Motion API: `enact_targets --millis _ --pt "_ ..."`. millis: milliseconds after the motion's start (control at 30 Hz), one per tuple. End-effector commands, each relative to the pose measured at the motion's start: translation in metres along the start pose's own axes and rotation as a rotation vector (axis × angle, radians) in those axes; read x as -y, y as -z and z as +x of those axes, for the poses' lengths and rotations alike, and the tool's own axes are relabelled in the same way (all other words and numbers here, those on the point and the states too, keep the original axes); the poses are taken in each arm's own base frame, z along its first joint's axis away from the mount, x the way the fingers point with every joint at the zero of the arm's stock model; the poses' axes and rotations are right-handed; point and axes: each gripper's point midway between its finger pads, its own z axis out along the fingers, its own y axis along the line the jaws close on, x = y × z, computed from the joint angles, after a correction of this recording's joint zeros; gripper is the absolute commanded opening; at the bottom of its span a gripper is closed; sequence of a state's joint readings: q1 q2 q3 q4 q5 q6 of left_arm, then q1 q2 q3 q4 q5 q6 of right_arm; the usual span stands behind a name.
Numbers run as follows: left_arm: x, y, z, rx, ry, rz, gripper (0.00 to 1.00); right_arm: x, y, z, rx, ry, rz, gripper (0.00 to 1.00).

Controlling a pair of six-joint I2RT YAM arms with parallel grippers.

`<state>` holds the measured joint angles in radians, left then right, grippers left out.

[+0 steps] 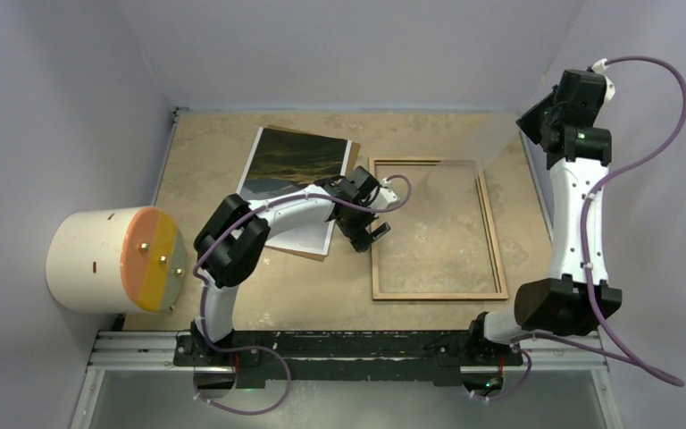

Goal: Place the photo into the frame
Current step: Adjust the photo frame at the center of the board.

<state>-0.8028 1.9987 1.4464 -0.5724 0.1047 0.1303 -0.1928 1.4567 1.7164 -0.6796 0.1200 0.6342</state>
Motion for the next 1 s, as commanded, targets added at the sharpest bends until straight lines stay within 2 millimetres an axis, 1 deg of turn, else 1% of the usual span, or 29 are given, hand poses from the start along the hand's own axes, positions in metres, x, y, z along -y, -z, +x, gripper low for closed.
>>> enact_targets --millis 0,100,200,267,333,367,433,467,500,567,667,733,867,967 --pt "0.017 0.014 -0.049 0.157 0.056 0.073 1.0 -0.002 0.029 -0.031 0.107 0.017 -0.007 0.0" --pt "0.034 0.022 -0.054 0.189 0.066 0.172 1.0 -0.001 0.026 -0.026 0.094 0.021 -0.008 0.0" --pt "0.038 0.028 -0.055 0.231 0.059 0.191 1.0 0.002 0.023 -0.02 0.078 0.022 -0.007 0.0" --pt "0.037 0.026 -0.053 0.228 0.069 0.183 1.0 0.002 0.022 -0.017 0.073 0.018 -0.013 0.0" --pt "0.034 0.019 -0.053 0.214 0.093 0.17 1.0 0.003 0.021 -0.014 0.068 0.015 -0.017 0.0" --pt "0.034 0.012 -0.051 0.199 0.116 0.167 1.0 0.003 0.021 -0.013 0.064 0.013 -0.018 0.0" --pt "0.027 0.0 -0.048 0.176 0.125 0.131 1.0 0.004 0.022 -0.011 0.06 0.016 -0.018 0.0" --pt "0.02 -0.006 -0.046 0.161 0.116 0.097 1.0 0.003 0.023 -0.011 0.06 0.016 -0.021 0.0" --pt "0.009 -0.01 -0.043 0.141 0.116 0.045 1.0 0.003 0.024 -0.011 0.058 0.016 -0.025 0.0" --pt "-0.008 -0.016 -0.034 0.111 0.101 -0.005 1.0 0.002 0.026 -0.009 0.055 0.018 -0.037 0.0" --pt "-0.022 -0.016 -0.02 0.091 0.079 -0.061 1.0 0.001 0.025 -0.006 0.045 0.024 -0.046 0.0" --pt "-0.028 -0.01 -0.013 0.092 0.057 -0.099 1.0 0.0 0.024 -0.003 0.033 0.027 -0.055 0.0" --pt "-0.028 -0.004 0.011 0.063 0.019 -0.122 1.0 -0.005 0.022 0.005 0.012 0.018 -0.1 0.0" --pt "-0.031 -0.001 0.027 0.033 -0.034 -0.14 1.0 -0.009 0.016 0.011 0.002 0.009 -0.133 0.0"
